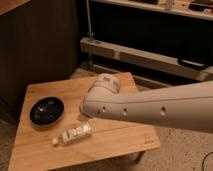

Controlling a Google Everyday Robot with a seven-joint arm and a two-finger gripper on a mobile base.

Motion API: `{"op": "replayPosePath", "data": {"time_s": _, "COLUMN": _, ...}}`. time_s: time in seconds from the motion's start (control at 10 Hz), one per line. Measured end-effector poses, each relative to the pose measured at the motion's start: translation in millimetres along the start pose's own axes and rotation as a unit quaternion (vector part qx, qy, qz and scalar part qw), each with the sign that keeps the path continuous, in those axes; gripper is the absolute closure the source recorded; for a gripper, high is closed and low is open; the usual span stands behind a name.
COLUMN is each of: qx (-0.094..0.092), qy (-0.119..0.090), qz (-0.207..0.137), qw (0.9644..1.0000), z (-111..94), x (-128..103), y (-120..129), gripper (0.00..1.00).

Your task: Place the bottle in the ceramic bowl

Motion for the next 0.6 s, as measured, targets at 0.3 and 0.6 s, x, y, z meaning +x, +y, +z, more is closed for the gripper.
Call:
{"op": "replayPosePath", "data": {"time_s": 0.3, "qx": -0.001, "qy": -0.016, "qz": -0.026, "qw": 0.9995, "z": -3, "x": -2, "y": -2, "gripper": 0.35}}
{"op": "replayPosePath", "data": {"time_s": 0.6, "qx": -0.016, "qy": -0.115, "qz": -0.116, "qw": 0.9865, "z": -15, "x": -1, "y": -41, "gripper": 0.35}}
